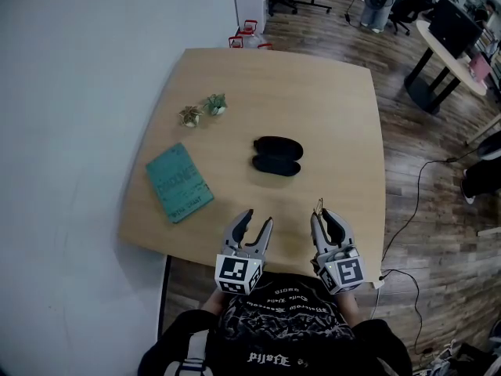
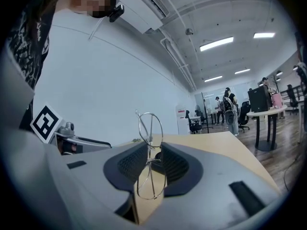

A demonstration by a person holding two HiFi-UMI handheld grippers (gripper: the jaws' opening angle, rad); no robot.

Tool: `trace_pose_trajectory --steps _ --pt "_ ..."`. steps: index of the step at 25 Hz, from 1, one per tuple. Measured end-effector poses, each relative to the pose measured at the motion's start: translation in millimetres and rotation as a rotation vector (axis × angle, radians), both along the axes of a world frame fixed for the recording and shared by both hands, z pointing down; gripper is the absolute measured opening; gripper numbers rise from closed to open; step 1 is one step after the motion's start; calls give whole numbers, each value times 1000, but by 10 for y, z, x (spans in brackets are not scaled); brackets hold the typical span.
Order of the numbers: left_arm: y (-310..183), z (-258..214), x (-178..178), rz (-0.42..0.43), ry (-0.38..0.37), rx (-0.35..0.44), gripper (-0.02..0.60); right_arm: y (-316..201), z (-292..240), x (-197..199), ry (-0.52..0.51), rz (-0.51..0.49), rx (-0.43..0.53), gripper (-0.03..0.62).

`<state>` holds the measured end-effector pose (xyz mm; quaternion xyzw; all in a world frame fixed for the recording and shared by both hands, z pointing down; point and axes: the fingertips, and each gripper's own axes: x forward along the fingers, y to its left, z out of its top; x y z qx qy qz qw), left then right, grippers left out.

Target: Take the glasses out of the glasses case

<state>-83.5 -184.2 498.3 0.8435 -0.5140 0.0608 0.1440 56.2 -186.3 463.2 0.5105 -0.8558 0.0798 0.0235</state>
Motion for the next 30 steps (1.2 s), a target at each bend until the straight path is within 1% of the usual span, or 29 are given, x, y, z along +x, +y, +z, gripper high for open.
trace_pose_trajectory --steps 2,5,8,11,15,19,23,30 --pt "2 -12 -22 -9 -18 12 149 4 -1 -43 -1 -10 -3 92" --pt "16 -5 -38 -19 -39 21 81 30 15 -110 5 -26 -11 92" --pt "27 -20 -54 -16 -42 26 9 40 16 -141 4 -24 -12 92" --pt "37 -22 -54 2 -33 29 3 37 19 -155 1 -20 -8 92" --pt "46 8 -75 6 -63 32 3 45 43 -154 -3 -7 -11 91" --pt "72 -11 -53 25 -50 27 3 53 45 -136 -1 2 -12 89" --pt "62 -35 -79 44 -34 38 3 40 87 -172 4 5 -18 89" --pt "72 -3 -117 45 -30 25 3 46 83 -195 6 6 -22 89"
